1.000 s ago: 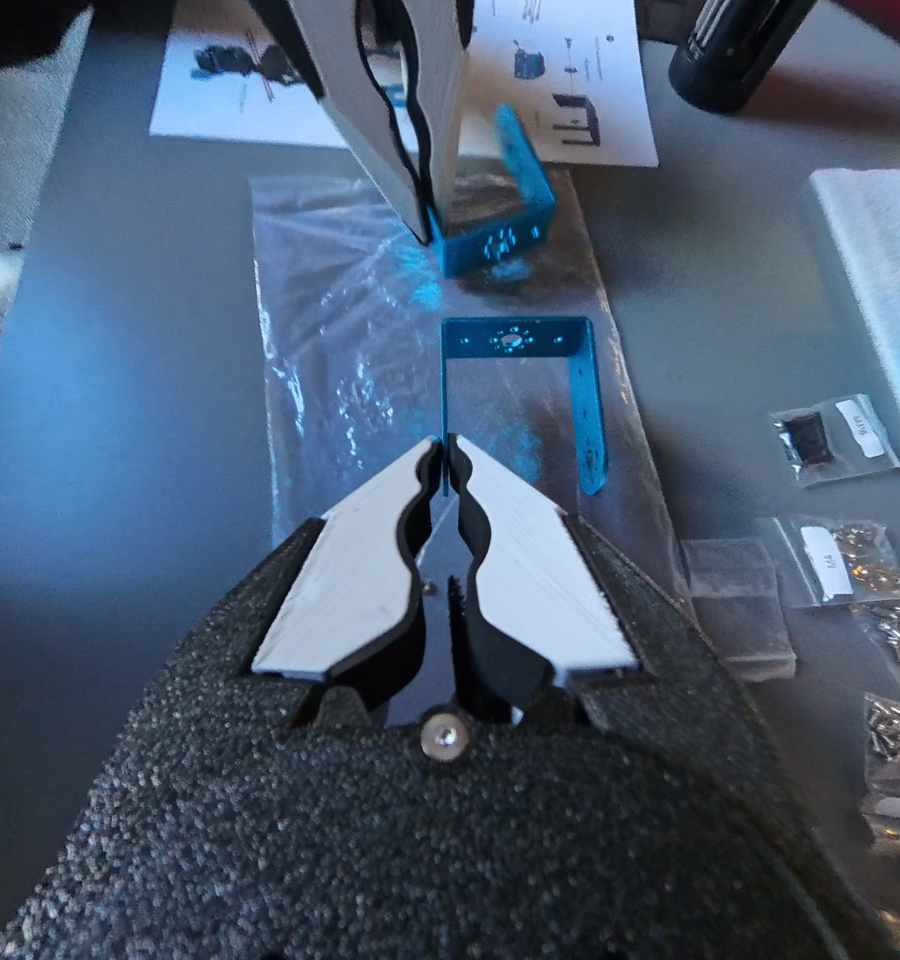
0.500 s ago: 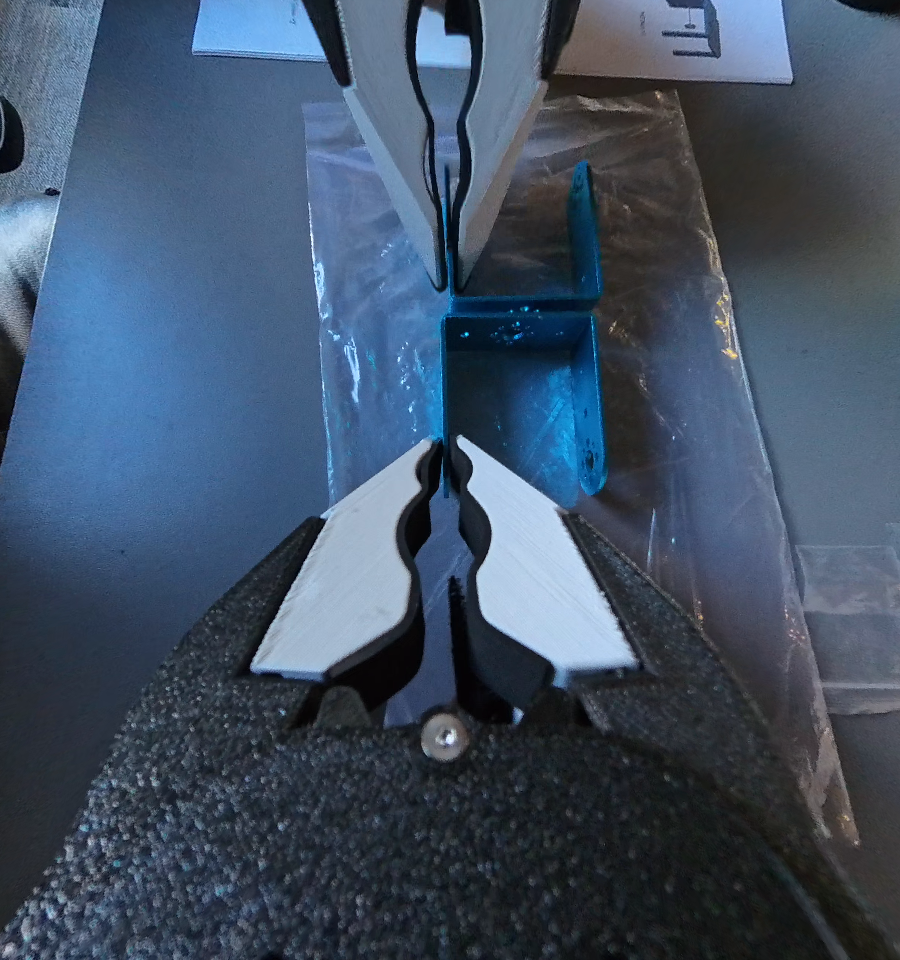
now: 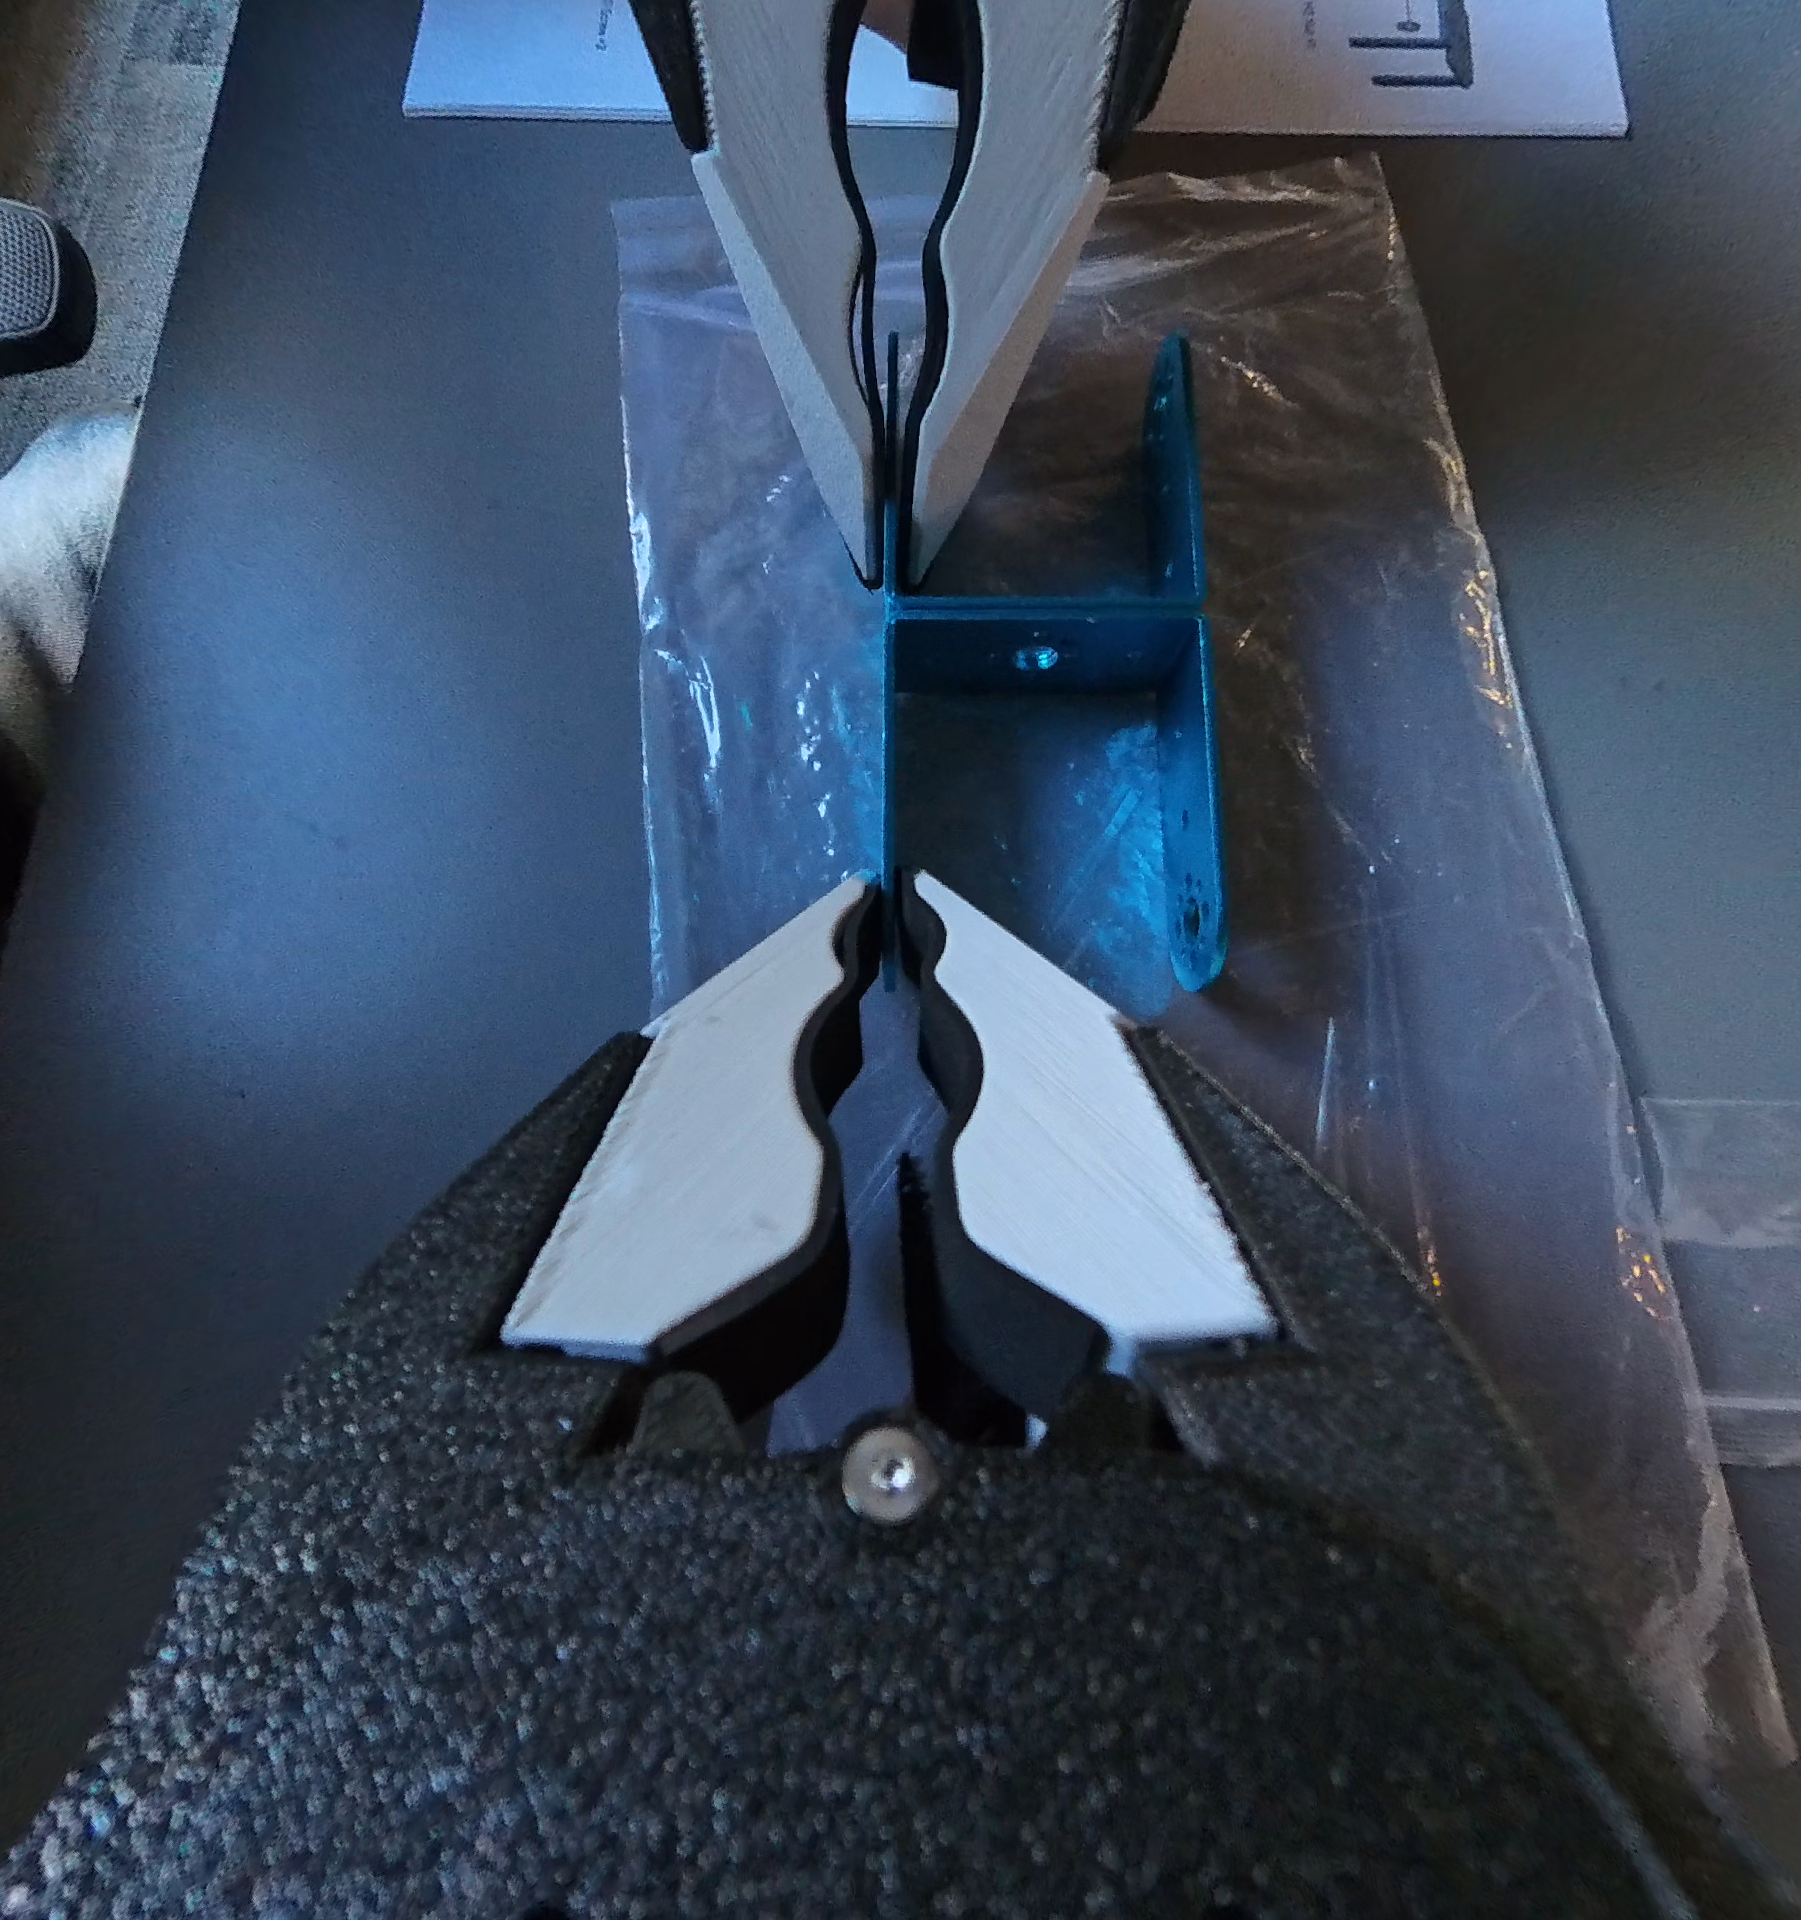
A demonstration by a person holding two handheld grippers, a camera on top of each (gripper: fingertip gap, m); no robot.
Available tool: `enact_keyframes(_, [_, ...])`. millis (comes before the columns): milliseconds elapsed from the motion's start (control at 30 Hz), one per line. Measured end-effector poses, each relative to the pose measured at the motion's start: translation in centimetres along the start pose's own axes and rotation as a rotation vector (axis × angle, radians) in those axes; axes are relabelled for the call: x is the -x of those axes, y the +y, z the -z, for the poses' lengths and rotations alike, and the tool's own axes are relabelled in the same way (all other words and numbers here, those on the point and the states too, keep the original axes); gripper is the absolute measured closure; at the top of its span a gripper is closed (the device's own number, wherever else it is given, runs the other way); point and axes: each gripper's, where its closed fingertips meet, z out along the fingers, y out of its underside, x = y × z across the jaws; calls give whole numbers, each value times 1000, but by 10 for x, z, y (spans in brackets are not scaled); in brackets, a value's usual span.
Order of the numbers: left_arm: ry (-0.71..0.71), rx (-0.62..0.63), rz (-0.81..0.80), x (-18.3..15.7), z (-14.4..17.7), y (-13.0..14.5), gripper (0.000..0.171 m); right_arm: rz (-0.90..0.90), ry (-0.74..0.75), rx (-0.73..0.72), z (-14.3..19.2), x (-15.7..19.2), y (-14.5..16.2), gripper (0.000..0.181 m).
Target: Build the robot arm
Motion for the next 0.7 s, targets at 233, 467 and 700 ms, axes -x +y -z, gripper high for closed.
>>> enact_keyframes(233, [5, 10, -3, -1, 0, 0, 170, 9, -8, 1, 0, 1, 0, 180])
enact_keyframes(467, [14, 4, 72, -3, 0, -3, 138, 1, -2, 0, 1, -1, 0, 153])
enact_keyframes(700, [-165, -239, 141, -40, 61, -23, 128, -96, -80, -192, 36, -6, -25, 140])
